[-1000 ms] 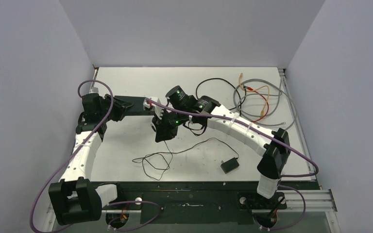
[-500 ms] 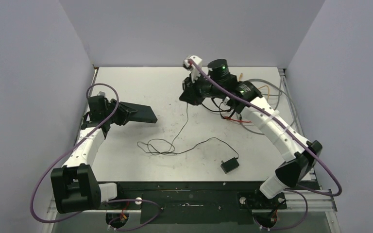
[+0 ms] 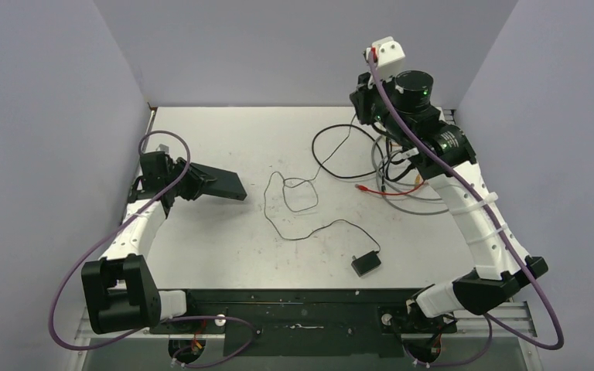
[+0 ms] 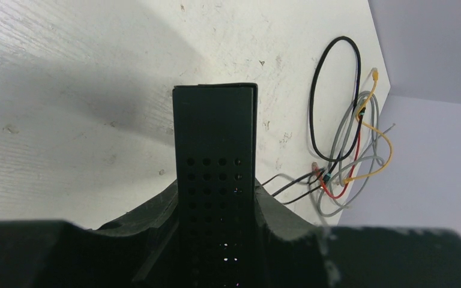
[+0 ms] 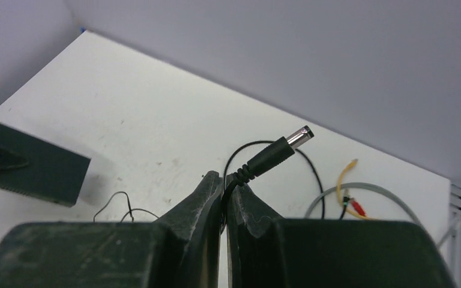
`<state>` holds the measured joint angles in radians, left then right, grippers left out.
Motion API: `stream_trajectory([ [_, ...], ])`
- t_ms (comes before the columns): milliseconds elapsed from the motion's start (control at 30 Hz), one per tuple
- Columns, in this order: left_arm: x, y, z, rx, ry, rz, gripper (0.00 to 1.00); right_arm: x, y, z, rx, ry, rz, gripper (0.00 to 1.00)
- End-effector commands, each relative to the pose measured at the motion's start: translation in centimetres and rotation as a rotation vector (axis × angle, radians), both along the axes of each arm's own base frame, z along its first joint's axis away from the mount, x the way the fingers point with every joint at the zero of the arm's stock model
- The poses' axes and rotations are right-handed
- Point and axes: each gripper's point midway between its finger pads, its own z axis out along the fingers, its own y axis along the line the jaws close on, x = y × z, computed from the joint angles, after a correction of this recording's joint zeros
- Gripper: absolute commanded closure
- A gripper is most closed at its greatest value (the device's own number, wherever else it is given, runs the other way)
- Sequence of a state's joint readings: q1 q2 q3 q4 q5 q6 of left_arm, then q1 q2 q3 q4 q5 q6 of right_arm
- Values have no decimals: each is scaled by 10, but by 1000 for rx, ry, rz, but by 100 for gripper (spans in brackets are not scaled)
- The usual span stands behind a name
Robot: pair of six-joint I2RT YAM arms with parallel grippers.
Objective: Pull the plug from the switch port
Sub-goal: Place the switch port at the center of the board.
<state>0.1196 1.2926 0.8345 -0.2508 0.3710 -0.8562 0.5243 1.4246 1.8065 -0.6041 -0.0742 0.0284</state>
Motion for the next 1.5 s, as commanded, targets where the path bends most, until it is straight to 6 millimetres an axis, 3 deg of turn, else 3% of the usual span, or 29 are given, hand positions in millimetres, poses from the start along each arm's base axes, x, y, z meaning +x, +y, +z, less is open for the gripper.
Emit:
stream_trajectory([
  [0, 19, 0, 39, 24, -146, -40, 100, 10, -56, 71, -10, -202, -259, 95],
  [200, 6, -13, 9, 9, -85, -88, 100, 18, -81, 103, -39, -298, -374, 95],
  [333, 0, -28, -12, -4, -49, -132, 100, 30, -67, 89, -35, -276, -332, 95],
  [567, -5, -51, -38, -45, -29, -194, 99, 49, -3, 4, 8, -91, -65, 95],
  [733, -12, -49, -51, -22, -5, -201, 92, 56, 20, -47, 41, 15, 13, 95],
  [1000, -29, -36, -64, 59, 57, -180, 57, 60, 38, -125, 32, 182, 90, 95],
  [1267, -36, -20, -64, 144, 99, -139, 45, 50, 44, -212, 1, 368, 122, 95],
  [1300, -37, -16, -64, 159, 106, -132, 40, 48, 44, -222, -5, 393, 125, 95],
  [1333, -38, -13, -64, 173, 114, -126, 4, 45, 44, -233, -12, 419, 127, 95],
  [1467, -42, -4, -62, 213, 134, -116, 4, 33, 42, -268, -39, 504, 147, 95],
])
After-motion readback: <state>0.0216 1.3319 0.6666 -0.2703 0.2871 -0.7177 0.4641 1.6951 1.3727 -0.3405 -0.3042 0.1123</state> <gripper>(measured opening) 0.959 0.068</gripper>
